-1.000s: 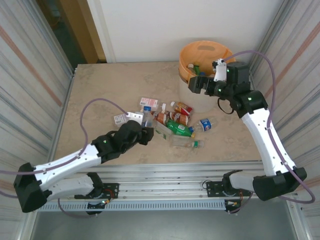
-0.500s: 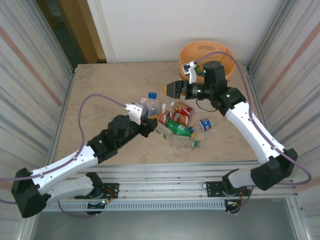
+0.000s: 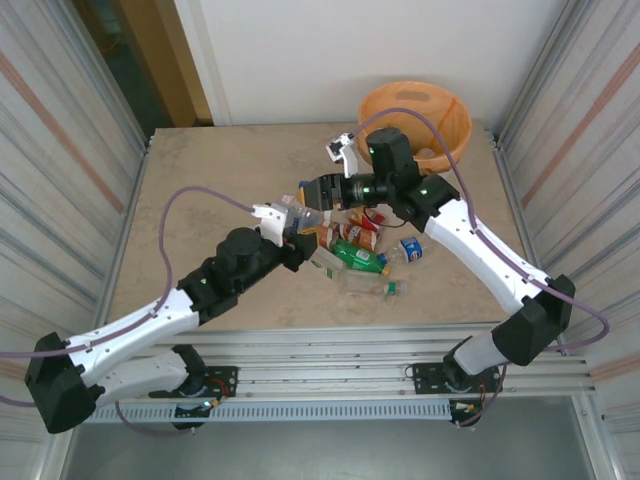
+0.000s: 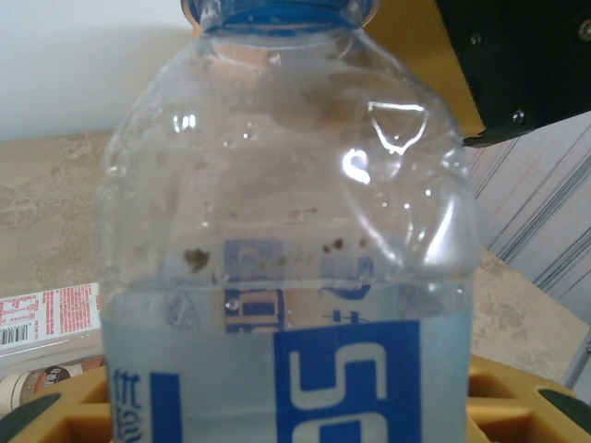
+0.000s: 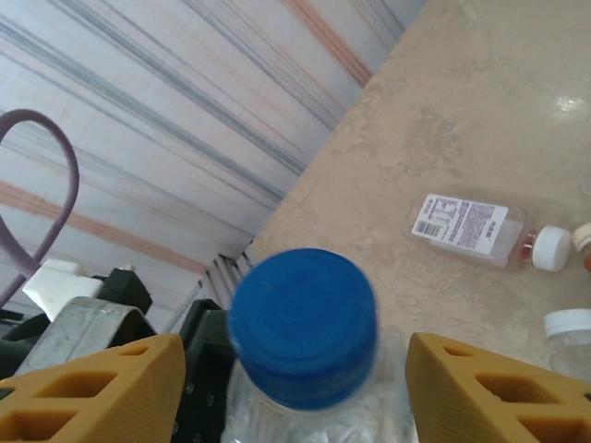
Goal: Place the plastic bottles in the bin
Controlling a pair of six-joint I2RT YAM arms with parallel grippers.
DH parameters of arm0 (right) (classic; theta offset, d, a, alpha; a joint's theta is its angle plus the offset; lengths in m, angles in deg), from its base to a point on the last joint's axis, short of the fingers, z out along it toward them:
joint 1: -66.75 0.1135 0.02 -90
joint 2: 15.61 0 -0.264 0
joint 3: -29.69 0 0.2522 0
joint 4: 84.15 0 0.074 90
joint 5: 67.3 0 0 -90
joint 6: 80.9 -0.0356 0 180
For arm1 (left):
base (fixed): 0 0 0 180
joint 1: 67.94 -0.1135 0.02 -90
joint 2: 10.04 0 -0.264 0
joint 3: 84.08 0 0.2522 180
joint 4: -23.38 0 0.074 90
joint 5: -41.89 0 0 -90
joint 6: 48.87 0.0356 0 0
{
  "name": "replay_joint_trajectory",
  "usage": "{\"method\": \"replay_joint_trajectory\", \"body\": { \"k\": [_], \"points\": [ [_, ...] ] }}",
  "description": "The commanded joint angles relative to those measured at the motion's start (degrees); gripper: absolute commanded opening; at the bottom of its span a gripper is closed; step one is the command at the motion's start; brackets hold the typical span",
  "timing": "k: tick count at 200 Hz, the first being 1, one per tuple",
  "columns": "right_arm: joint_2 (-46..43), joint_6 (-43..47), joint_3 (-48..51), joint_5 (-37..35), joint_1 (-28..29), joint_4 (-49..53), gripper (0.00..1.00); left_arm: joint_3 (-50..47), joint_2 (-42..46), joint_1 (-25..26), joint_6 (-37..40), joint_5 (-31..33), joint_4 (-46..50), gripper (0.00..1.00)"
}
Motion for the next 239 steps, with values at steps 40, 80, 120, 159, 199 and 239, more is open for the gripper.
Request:
{"method": "replay_joint_trajectory", "body": {
  "k": [40, 80, 120, 159, 199, 239],
  "points": [
    [3.54, 2.34, -4.36, -3.43, 1.65, 2.79, 0.43, 0.96, -0.02, -0.6, 0.96, -1.01, -2.06, 0.42],
    [4.44, 2.37, -5.12, -4.68, 1.84, 3.31, 0.4, 0.69, -0.02, -0.61, 1.14, -1.56, -2.23, 0.41],
    [4.99, 2.37, -5.59, -5.57, 2.01, 3.92, 0.37, 0.56, 0.17, -0.69, 1.09, -1.72, -2.5, 0.41],
    [4.86, 1.52, -5.46, -6.74, 2.19, 3.71, 0.5, 0.46, 0.19, -0.69, 1.0, -1.87, -3.01, 0.41],
    [5.15, 1.16, -5.54, -7.27, 2.67, 3.17, 0.44, 0.46, -0.14, -0.69, 0.87, -1.81, -3.04, 0.41],
    [4.61, 1.41, -5.62, -8.51, 2.84, 3.47, 0.16, 0.47, 0.44, -0.69, 0.33, -1.11, -2.51, 0.52]
  ]
}}
